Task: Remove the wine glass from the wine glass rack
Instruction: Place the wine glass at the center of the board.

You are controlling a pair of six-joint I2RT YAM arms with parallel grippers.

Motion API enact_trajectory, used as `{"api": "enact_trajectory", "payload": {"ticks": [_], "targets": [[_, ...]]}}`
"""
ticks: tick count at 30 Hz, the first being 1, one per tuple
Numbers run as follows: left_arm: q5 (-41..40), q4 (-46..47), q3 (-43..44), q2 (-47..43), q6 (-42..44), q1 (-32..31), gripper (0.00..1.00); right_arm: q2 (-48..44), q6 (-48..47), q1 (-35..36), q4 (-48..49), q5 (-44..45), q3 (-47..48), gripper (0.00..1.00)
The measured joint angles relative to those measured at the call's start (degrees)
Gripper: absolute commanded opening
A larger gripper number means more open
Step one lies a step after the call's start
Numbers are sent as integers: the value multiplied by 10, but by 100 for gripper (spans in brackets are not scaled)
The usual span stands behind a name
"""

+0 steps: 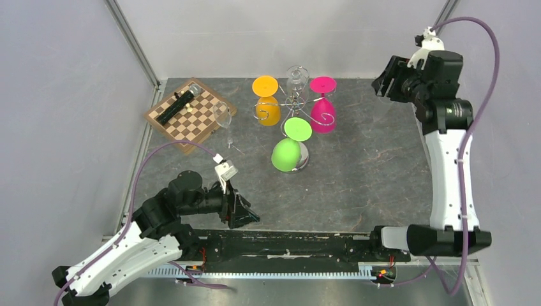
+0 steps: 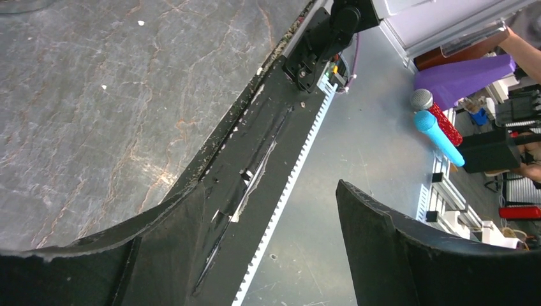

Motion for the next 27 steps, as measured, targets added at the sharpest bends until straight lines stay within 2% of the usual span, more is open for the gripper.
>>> {"api": "enact_trajectory", "payload": {"ticks": [6, 14, 27], "targets": [[-26, -9, 19, 0, -3, 0, 87, -96, 43, 0, 54, -98, -80, 65], [-65, -14, 42, 0, -22, 0, 87, -193, 116, 17, 113, -205, -186, 65], [-171, -34, 81, -52, -43, 0, 87, -349, 306, 76, 275, -294, -418, 63]]}}
